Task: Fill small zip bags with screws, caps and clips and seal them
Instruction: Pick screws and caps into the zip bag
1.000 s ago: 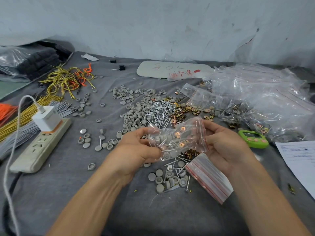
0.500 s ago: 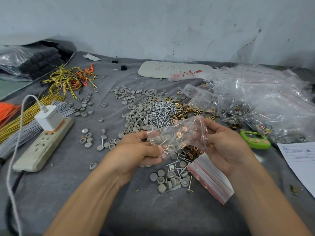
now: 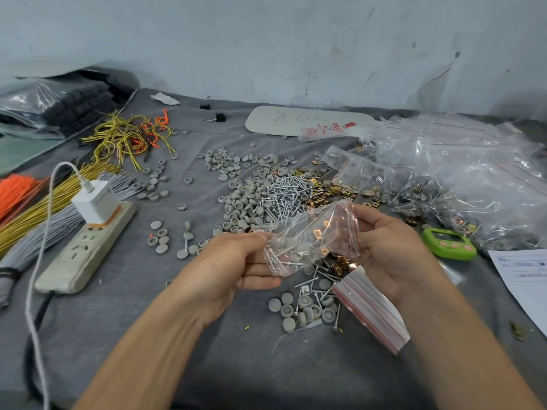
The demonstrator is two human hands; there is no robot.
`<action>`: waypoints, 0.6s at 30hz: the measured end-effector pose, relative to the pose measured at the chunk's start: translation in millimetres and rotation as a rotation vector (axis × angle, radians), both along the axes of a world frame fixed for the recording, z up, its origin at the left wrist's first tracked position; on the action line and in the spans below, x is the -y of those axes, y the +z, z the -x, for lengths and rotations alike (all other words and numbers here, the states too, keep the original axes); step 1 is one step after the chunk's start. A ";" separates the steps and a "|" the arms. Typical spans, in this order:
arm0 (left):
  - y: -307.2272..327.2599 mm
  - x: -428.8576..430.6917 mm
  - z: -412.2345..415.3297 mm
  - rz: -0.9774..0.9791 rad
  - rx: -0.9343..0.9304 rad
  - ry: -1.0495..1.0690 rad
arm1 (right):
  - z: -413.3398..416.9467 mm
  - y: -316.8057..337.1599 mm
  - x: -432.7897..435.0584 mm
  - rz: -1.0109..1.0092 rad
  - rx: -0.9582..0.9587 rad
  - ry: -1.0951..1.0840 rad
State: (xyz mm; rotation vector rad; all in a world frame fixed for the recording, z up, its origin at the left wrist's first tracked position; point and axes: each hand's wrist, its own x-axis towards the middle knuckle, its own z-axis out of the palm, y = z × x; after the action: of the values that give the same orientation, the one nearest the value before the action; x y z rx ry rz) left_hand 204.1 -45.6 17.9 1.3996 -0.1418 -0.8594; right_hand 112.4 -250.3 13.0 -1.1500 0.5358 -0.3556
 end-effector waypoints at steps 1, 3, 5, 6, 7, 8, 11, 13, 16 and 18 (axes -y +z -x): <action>0.6 -1.4 0.0 -0.005 0.000 -0.004 | -0.5 0.3 -1.2 0.001 -0.001 0.000; 2.0 -4.4 -0.7 -0.018 -0.001 -0.018 | -1.7 0.9 -3.8 0.001 -0.002 0.003; 2.8 -7.4 -1.8 -0.034 -0.001 -0.027 | -3.1 0.9 -5.7 0.001 -0.005 0.005; 2.9 -9.1 -2.6 -0.039 -0.003 -0.027 | -3.8 0.8 -6.8 0.005 -0.008 0.006; 2.7 -10.6 -3.3 -0.041 -0.007 -0.026 | -4.2 0.7 -7.5 0.008 -0.010 0.007; 2.6 -11.5 -4.1 -0.040 -0.011 -0.028 | -4.4 0.7 -7.9 0.010 -0.011 0.007; 2.9 -15.0 -5.5 -0.035 -0.012 -0.046 | -5.6 -0.2 -9.2 0.015 -0.017 0.006; 2.8 -16.3 -5.5 -0.043 0.007 -0.047 | -6.6 -0.4 -10.0 0.024 -0.020 0.008; 0.9 -16.9 -6.2 -0.079 0.045 -0.021 | -8.2 -0.4 -12.1 0.030 -0.007 0.018; -1.1 -18.3 -7.3 -0.105 0.061 -0.021 | -9.5 -0.4 -13.9 0.032 0.005 0.031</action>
State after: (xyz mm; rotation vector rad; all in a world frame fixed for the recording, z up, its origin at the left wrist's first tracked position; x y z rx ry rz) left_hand 211.4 -27.3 16.8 1.5257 -0.1602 -0.8512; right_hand 121.9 -236.4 12.6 -1.1865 0.5092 -0.3416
